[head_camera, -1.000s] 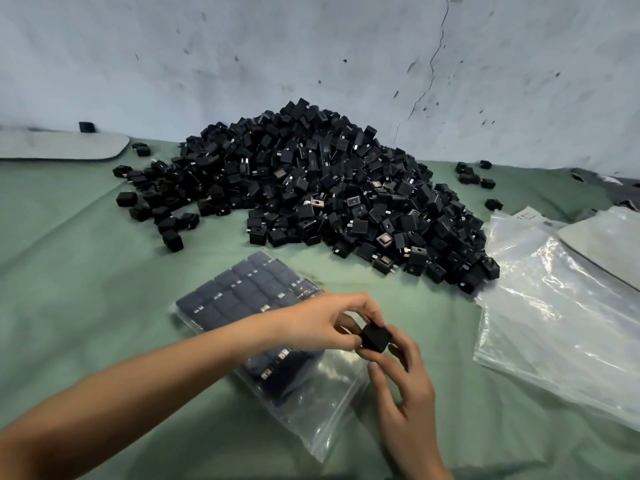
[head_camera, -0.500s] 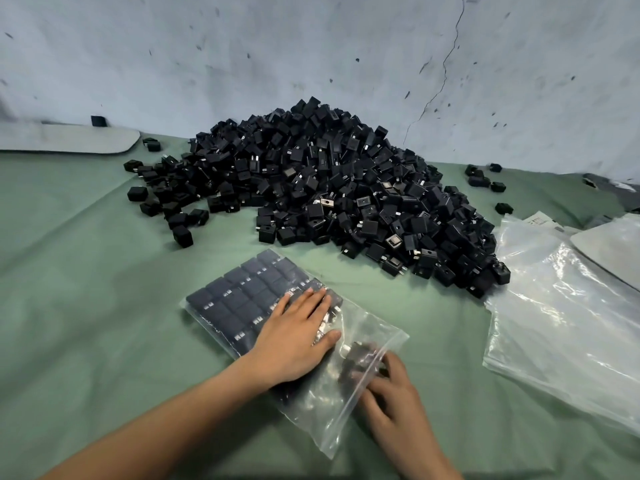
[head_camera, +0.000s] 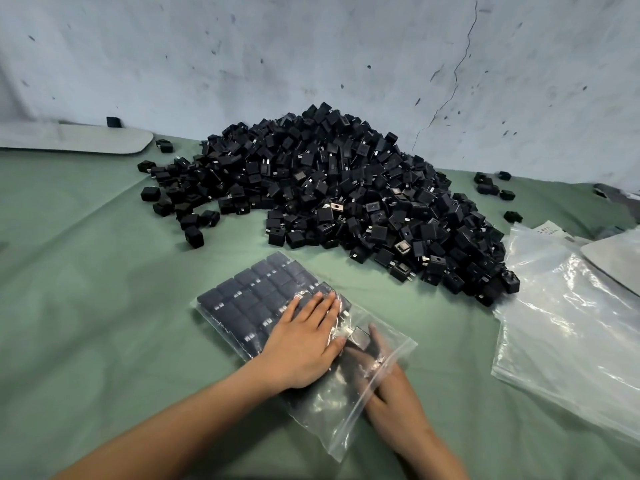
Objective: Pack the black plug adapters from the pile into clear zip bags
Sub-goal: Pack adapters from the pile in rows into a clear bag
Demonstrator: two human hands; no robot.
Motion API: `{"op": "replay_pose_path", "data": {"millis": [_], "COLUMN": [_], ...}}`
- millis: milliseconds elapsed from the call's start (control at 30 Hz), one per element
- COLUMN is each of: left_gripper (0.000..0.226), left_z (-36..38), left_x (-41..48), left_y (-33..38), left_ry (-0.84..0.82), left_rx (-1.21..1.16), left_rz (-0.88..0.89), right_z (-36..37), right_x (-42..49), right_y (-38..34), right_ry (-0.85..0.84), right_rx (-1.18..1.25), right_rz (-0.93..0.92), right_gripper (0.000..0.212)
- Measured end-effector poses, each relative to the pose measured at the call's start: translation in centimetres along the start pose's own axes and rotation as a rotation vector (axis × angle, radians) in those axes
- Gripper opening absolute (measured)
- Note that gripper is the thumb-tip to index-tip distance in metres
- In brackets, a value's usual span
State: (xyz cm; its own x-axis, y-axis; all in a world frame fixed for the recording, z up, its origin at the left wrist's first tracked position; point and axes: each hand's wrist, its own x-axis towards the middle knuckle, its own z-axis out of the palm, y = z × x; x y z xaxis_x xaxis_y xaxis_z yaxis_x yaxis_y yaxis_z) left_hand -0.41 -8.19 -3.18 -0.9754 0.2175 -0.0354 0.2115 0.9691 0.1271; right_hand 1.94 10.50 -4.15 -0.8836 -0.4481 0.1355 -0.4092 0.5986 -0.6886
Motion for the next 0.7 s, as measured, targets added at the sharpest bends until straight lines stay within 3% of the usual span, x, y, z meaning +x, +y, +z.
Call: {"op": "replay_pose_path", "data": {"millis": [167,500,700], "left_gripper": [0.063,0.063,0.064], "left_z": [-0.12,-0.11,-0.17], "left_x": [-0.05,-0.03,-0.08], "left_y": [-0.04,0.0,0.09], "left_ry": [-0.017,0.0,0.015], "left_rx": [-0.002,-0.002,0.001], "left_rz": [0.005,0.004,0.0], "right_z": [-0.7,-0.28,-0.53], "right_x": [-0.06,0.54,0.47], "right_y": [-0.25,-0.04,0.05], "right_ry": [0.051,0.032,-0.047], "right_rx": [0.055,0.087,0.084], "right_rz": [0.028,-0.047,-0.109], "right_gripper": [0.05,0.019,0.033]}}
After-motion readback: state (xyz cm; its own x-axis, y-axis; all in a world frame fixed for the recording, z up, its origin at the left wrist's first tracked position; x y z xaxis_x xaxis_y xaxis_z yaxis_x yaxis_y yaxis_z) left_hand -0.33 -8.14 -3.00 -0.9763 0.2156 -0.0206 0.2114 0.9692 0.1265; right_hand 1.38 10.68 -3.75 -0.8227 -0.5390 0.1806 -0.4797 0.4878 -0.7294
